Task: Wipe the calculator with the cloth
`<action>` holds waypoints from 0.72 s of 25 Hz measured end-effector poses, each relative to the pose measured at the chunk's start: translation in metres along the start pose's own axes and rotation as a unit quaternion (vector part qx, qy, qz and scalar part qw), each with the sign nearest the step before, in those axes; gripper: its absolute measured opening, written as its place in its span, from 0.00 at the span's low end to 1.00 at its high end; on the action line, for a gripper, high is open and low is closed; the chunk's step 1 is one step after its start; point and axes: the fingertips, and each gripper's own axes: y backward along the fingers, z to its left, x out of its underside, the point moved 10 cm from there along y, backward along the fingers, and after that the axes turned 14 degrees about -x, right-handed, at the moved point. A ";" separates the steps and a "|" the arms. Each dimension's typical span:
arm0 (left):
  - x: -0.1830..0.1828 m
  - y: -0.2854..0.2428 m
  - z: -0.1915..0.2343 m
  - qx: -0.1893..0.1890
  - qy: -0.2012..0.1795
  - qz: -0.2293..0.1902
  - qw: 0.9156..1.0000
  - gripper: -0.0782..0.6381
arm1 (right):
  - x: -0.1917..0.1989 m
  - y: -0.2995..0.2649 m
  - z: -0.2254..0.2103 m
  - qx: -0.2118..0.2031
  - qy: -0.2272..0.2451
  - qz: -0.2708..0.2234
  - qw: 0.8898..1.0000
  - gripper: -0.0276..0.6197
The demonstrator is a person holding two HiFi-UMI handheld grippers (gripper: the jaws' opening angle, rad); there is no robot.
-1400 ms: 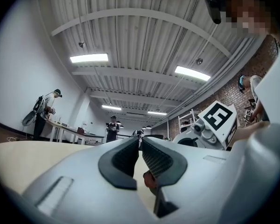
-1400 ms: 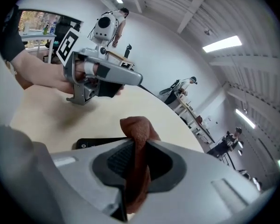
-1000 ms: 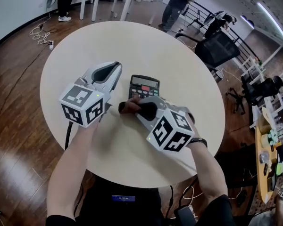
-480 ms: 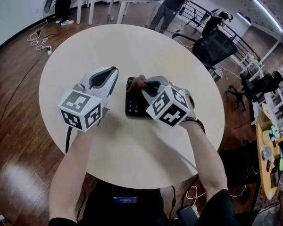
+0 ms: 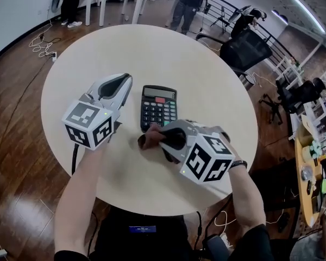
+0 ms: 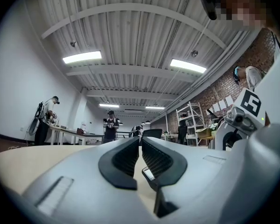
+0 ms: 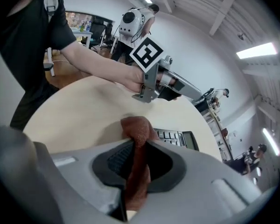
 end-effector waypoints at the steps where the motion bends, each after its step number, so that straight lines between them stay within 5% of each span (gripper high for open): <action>1: 0.000 0.000 0.000 0.000 -0.002 0.001 1.000 0.15 | 0.006 0.007 -0.002 -0.001 -0.006 -0.006 1.000 0.12; 4: 0.001 -0.001 0.000 0.002 -0.005 0.002 1.000 0.15 | 0.029 0.036 -0.030 0.070 -0.047 -0.015 0.996 0.12; 7: 0.002 0.001 -0.001 0.002 -0.007 0.003 1.000 0.15 | 0.045 0.059 -0.071 0.211 -0.087 0.002 0.974 0.12; 9: 0.003 0.001 -0.002 0.001 -0.008 0.004 1.000 0.15 | 0.047 0.054 -0.090 0.264 -0.092 0.011 0.960 0.12; 11: 0.004 0.000 -0.004 0.001 -0.009 0.004 1.000 0.15 | 0.047 0.034 -0.097 0.260 -0.078 0.027 0.962 0.12; 18: 0.002 -0.002 -0.006 0.004 -0.017 0.006 1.000 0.15 | 0.031 -0.010 -0.056 0.139 -0.037 0.042 0.989 0.12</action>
